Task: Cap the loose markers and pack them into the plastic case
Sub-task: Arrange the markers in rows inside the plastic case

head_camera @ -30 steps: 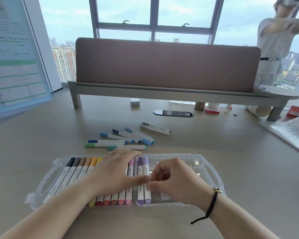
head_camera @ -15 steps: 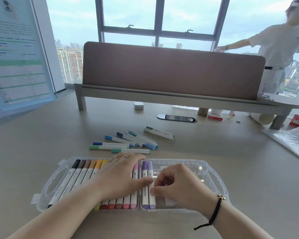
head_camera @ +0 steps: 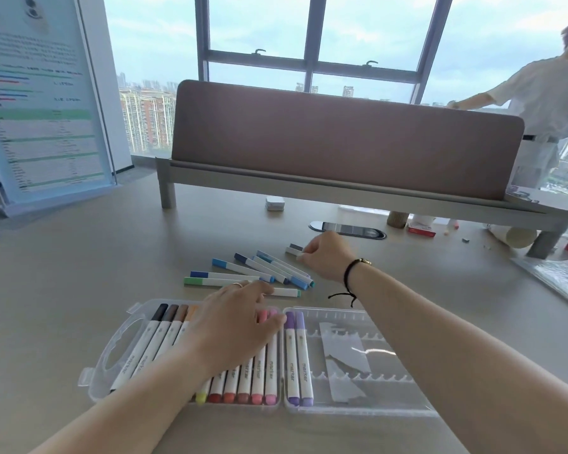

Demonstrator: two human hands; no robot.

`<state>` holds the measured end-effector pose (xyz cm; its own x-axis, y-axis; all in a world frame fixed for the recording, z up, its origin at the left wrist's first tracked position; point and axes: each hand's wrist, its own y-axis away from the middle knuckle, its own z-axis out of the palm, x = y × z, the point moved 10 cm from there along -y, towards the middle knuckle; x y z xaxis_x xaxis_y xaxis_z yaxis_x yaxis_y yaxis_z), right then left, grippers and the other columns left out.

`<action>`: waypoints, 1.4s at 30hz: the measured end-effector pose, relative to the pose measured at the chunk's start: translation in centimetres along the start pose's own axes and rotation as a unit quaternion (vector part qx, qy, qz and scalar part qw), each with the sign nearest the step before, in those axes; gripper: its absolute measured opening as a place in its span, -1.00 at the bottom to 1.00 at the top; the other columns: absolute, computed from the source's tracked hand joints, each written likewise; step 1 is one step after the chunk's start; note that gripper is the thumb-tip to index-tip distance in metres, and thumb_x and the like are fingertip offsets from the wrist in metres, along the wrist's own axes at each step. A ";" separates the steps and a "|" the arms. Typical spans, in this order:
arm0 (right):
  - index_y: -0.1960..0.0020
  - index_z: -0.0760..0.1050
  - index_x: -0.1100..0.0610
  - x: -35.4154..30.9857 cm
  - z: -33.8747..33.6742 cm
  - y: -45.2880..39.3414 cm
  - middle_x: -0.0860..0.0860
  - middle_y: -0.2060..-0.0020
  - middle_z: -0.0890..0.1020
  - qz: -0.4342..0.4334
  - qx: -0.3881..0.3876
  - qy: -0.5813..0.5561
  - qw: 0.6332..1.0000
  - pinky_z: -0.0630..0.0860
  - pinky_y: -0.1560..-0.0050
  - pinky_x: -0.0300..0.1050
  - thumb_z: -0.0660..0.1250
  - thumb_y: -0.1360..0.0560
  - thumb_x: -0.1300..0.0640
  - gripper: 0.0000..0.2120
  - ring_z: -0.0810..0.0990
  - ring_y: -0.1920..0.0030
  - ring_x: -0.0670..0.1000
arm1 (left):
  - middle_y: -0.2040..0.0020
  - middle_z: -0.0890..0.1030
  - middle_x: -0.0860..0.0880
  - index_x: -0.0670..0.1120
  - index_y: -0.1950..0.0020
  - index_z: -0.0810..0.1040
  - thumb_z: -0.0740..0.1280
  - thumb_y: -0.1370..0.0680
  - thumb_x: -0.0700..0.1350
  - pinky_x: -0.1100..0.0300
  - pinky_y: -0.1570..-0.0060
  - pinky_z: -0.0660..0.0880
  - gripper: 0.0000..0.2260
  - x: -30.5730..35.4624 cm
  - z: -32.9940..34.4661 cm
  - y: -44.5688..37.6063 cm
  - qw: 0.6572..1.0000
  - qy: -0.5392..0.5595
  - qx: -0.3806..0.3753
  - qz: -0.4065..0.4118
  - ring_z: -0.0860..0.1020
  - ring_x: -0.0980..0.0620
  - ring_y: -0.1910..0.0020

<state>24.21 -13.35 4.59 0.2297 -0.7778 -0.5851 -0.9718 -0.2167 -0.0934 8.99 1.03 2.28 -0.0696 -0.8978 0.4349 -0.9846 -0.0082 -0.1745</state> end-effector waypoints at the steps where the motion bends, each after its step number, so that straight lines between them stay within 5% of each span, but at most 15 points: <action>1: 0.13 0.69 0.15 -0.3 0.7 -0.7 0.02 0.24 0.67 -0.007 -0.003 0.023 1.000 0.43 0.29 -0.24 0.40 -0.50 0.11 -0.86 0.58 0.18 0.00 | -0.15 0.52 0.23 0.21 -0.38 0.38 0.19 -0.54 0.30 0.11 -0.20 0.46 -0.56 -0.1 -0.2 0.0 1.000 0.000 0.004 0.000 0.48 0.17 -0.14; 7: 0.15 0.63 0.22 -0.7 3.3 -3.3 0.08 0.25 0.66 -0.016 -0.020 0.096 0.995 0.55 0.23 -0.13 0.37 -0.50 0.12 -0.83 0.61 0.16 0.07 | -0.05 0.53 0.25 0.22 -0.37 0.38 0.16 -0.54 0.32 0.13 -0.15 0.49 -0.56 -0.2 0.1 -0.3 1.000 -0.012 0.005 -0.005 0.49 0.19 -0.06; 11: 0.26 0.54 0.18 -0.8 4.1 -4.1 0.04 0.38 0.53 -0.023 -0.021 0.143 0.989 0.47 0.31 -0.14 0.33 -0.49 0.16 -0.83 0.53 0.27 0.06 | -0.21 0.55 0.21 0.22 -0.38 0.37 0.15 -0.55 0.33 0.14 -0.18 0.48 -0.56 -0.1 0.1 -0.4 1.000 -0.025 0.008 0.001 0.50 0.17 -0.15; 17: 0.15 0.61 0.21 -0.1 4.7 -4.1 0.08 0.26 0.63 -0.023 -0.015 0.158 0.987 0.61 0.21 -0.08 0.31 -0.50 0.20 -0.87 0.62 0.19 0.10 | -0.18 0.56 0.22 0.23 -0.37 0.36 0.13 -0.52 0.39 0.10 -0.19 0.51 -0.52 0.0 0.5 -0.3 1.000 -0.025 -0.004 0.010 0.51 0.18 -0.11; 20: 0.21 0.54 0.18 0.4 4.0 -3.5 0.07 0.29 0.58 -0.009 -0.026 0.149 0.988 0.47 0.28 -0.15 0.31 -0.53 0.16 -0.84 0.57 0.21 0.08 | -0.17 0.56 0.21 0.23 -0.37 0.35 0.10 -0.50 0.42 0.08 -0.18 0.53 -0.49 0.0 0.6 -0.2 1.000 -0.026 -0.008 0.013 0.52 0.16 -0.10; 24: 0.13 0.65 0.21 0.8 1.3 -0.2 0.06 0.31 0.61 0.039 -0.013 -0.060 0.997 0.42 0.35 -0.22 0.35 -0.55 0.11 -0.81 0.49 0.31 -0.01 | -0.22 0.55 0.21 0.23 -0.38 0.36 0.13 -0.52 0.38 0.06 -0.23 0.50 -0.52 0.2 0.2 0.0 1.000 -0.017 -0.008 0.019 0.51 0.17 -0.16; 27: 0.00 0.64 0.20 1.1 0.6 4.9 0.11 0.24 0.64 0.084 -0.053 -0.295 0.950 0.42 0.34 -0.20 0.35 -0.58 0.17 -0.88 0.47 0.31 -0.01 | -0.24 0.53 0.23 0.23 -0.39 0.36 0.16 -0.52 0.37 0.07 -0.24 0.50 -0.52 0.5 0.0 0.1 0.999 -0.008 -0.004 0.031 0.50 0.18 -0.18; 30: -0.13 0.56 0.18 1.1 0.2 10.4 0.19 0.21 0.67 0.099 -0.107 -0.416 0.898 0.38 0.32 -0.16 0.31 -0.60 0.22 -0.87 0.48 0.37 -0.03 | -0.23 0.54 0.24 0.22 -0.42 0.33 0.16 -0.52 0.39 0.09 -0.21 0.51 -0.49 1.2 -0.1 0.3 0.999 0.009 -0.001 0.052 0.51 0.20 -0.17; 38: -0.15 0.44 0.01 1.5 0.6 16.7 0.06 0.24 0.73 0.020 -0.121 -0.279 0.952 0.39 0.34 -0.17 0.35 -0.59 0.14 -0.83 0.51 0.38 -0.03 | -0.44 0.34 0.32 0.42 -0.50 -0.03 0.15 -0.58 0.32 0.19 -0.32 0.34 -0.45 4.5 1.0 1.8 0.982 0.115 -0.058 0.141 0.33 0.29 -0.39; 42: -0.09 0.40 -0.03 0.4 1.5 17.5 -0.04 0.40 0.59 -0.030 -0.127 -0.210 0.969 0.35 0.40 -0.22 0.31 -0.58 0.17 -0.83 0.43 0.42 -0.04 | -0.35 0.33 0.49 0.39 -0.46 0.21 0.13 -0.60 0.30 0.48 -0.21 0.26 -0.58 5.0 1.1 2.0 0.978 0.122 -0.057 0.157 0.26 0.59 -0.28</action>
<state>7.22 -16.60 1.54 0.1916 -0.4611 -0.8664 -0.8998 -0.4351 0.0326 6.83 -3.96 3.10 -0.3945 -0.7161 0.5759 -0.9188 0.3135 -0.2396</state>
